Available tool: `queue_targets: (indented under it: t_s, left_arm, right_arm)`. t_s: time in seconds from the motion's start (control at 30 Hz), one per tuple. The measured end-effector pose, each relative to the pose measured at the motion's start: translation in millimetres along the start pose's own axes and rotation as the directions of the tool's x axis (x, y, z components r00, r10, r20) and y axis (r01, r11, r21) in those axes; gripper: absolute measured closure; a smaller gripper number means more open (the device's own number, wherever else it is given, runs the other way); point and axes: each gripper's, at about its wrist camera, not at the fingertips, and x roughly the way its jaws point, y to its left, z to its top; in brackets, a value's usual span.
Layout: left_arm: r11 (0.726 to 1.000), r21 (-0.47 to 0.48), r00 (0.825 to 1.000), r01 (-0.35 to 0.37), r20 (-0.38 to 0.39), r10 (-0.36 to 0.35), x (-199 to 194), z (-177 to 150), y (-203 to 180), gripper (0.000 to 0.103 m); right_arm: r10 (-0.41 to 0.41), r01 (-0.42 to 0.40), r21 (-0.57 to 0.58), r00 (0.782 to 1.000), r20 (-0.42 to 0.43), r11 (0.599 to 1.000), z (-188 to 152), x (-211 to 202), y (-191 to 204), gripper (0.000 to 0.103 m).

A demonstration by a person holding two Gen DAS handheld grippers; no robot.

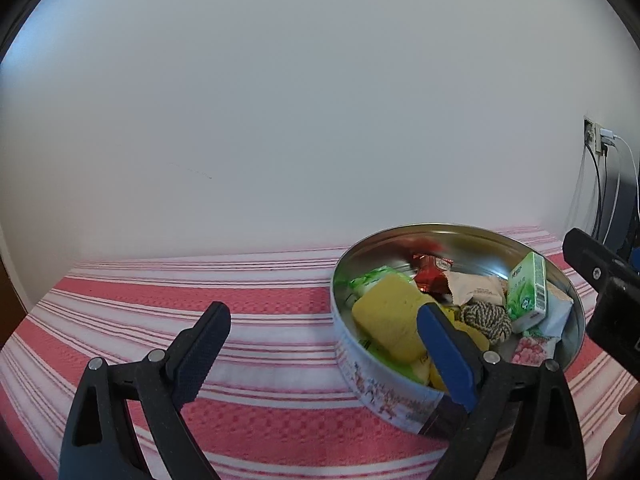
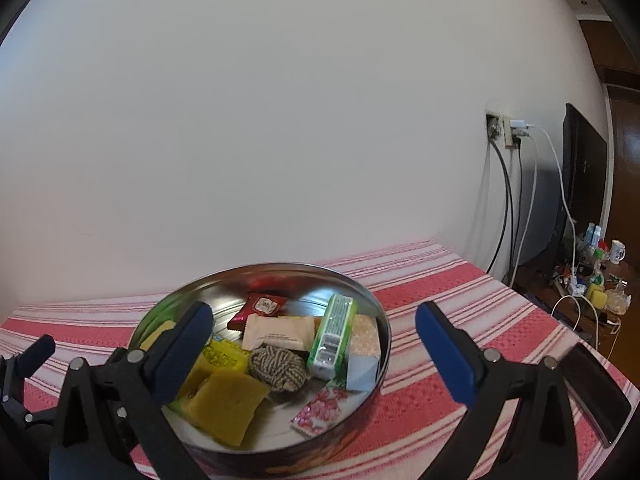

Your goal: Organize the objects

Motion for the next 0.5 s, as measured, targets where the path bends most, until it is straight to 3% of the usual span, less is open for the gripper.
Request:
queue_targets:
  t_s: [0.2, 0.5]
  left_arm:
    - [1.000, -0.006, 1.000, 0.006, 0.005, -0.006, -28, 0, 14, 0.007]
    - [0.999, -0.034, 1.000, 0.003, 0.013, -0.002, -35, 2, 23, 0.007]
  right_arm:
    - [0.007, -0.007, 0.000, 1.000, 0.008, 1.000, -4, -18, 10, 0.000]
    - [0.009, -0.009, -0.002, 1.000, 0.017, 1.000, -2, -33, 20, 0.000]
